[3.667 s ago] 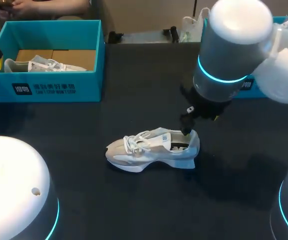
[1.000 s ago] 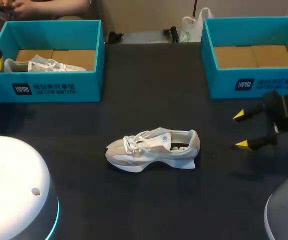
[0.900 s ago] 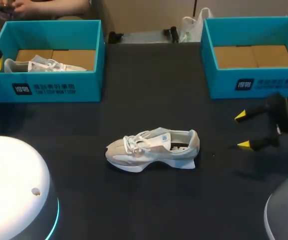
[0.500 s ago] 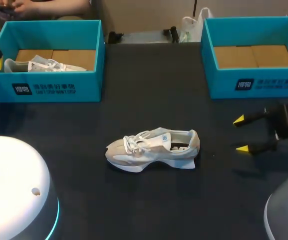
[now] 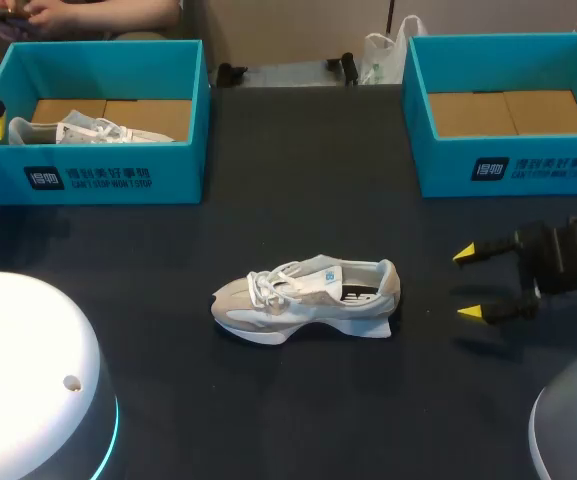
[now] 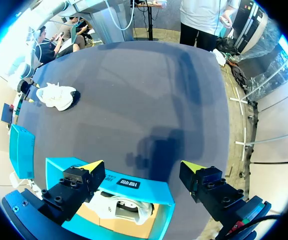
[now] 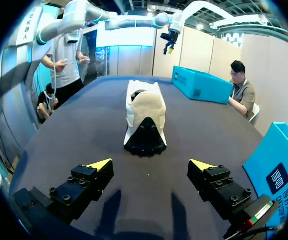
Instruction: Take the shoe out of the shoebox, open the shoe tongue, remove and reinsert the insole, then place the shoe into the shoebox
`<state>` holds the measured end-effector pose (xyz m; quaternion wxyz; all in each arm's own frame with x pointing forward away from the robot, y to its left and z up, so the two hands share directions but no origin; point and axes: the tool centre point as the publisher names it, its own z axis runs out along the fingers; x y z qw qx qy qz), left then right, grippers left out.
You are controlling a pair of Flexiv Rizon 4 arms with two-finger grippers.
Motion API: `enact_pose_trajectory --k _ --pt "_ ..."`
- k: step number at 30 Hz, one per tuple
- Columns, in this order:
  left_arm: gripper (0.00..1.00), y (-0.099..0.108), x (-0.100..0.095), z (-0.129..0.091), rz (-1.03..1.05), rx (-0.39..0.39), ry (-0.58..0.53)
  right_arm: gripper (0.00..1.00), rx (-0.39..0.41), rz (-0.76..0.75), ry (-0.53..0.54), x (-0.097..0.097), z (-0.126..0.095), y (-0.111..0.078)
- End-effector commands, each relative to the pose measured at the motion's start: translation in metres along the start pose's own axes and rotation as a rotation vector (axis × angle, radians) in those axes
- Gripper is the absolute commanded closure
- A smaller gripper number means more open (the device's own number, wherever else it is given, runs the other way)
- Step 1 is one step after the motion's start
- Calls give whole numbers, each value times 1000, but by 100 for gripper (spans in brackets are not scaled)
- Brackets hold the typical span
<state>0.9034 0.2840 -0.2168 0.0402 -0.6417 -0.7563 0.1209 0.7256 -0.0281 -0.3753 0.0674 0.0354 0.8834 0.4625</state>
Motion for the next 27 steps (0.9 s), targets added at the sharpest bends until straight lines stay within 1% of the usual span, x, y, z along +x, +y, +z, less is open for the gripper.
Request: enact_pose_trajectory --k 1,6,12,16,20,27 --pt "0 -1 0 -1 -1 -2 3 0 -6 8 -2 -2 11 -6" --pt "0 -1 0 -1 -1 -2 3 0 -2 23 -18 -3 18 -8" --pt "0 -1 0 -1 -1 -2 3 0 12 37 -25 -2 34 1" --pt "0 -1 0 -1 -1 -2 3 0 24 71 -55 -1 44 4" --pt "0 -1 0 -1 -1 -2 3 0 11 83 -74 0 53 7" --pt "0 -1 0 -1 -1 -2 3 0 -8 85 -73 2 67 17"
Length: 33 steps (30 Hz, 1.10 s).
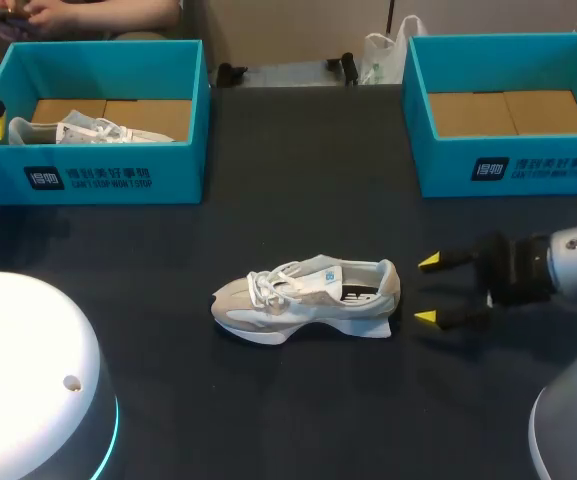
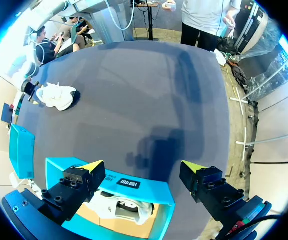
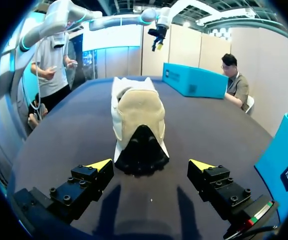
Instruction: Take the shoe out of the shoebox, open the shoe tongue, remove and reinsert the insole, then place the shoe into the shoebox
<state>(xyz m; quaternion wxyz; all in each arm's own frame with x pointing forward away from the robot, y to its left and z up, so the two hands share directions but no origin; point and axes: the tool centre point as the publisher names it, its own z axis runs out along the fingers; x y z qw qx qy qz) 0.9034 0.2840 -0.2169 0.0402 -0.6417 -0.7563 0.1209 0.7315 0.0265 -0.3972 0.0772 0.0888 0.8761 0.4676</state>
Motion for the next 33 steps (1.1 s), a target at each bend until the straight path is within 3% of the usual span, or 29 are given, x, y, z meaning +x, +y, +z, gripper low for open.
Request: enact_pose_trajectory --k 1,33 --pt "0 -1 0 -1 0 -2 3 0 0 -4 -4 1 12 5" --pt "0 -1 0 -1 0 -2 3 0 -62 0 66 17 71 26"
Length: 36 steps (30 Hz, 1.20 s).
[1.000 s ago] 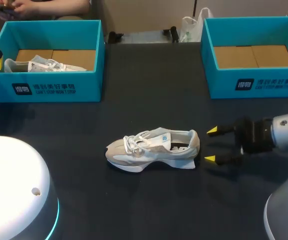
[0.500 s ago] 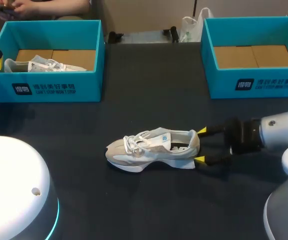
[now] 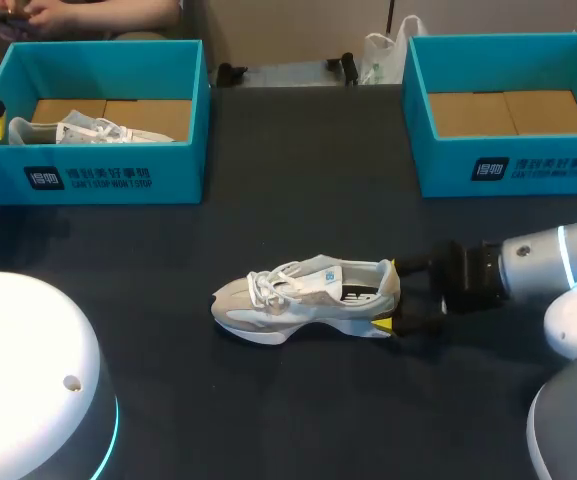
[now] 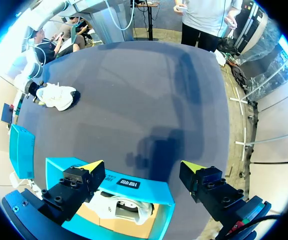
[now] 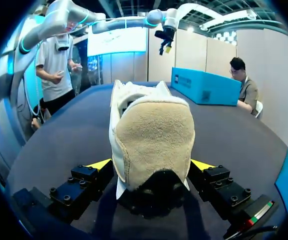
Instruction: Take the shoe out of the shoebox, open the shoe tongue, remove and reinsert the insole, then place the shoe into the shoebox
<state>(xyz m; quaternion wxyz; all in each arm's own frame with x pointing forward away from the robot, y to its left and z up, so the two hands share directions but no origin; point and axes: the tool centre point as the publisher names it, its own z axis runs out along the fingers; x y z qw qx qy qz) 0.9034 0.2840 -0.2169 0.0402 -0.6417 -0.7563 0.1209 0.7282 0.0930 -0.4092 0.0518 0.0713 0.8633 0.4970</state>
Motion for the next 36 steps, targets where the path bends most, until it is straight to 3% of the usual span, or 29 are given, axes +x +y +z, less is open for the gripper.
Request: enact_pose_trajectory --k 1,14,16,17,18,36 --pt "0 -1 0 -1 0 -2 3 0 -1 -1 3 -3 13 -1" --pt "0 -1 0 -1 0 -2 3 0 7 0 20 -2 25 -8" --pt "0 -1 0 -1 0 -2 3 59 8 3 22 -1 25 -9" --pt "0 -1 0 -1 0 -2 3 74 9 4 22 -1 25 -9" --pt "0 -1 0 -1 0 -2 3 98 10 6 21 0 25 -9" --pt "0 -1 0 -1 0 -2 3 100 -7 6 29 3 25 -6"
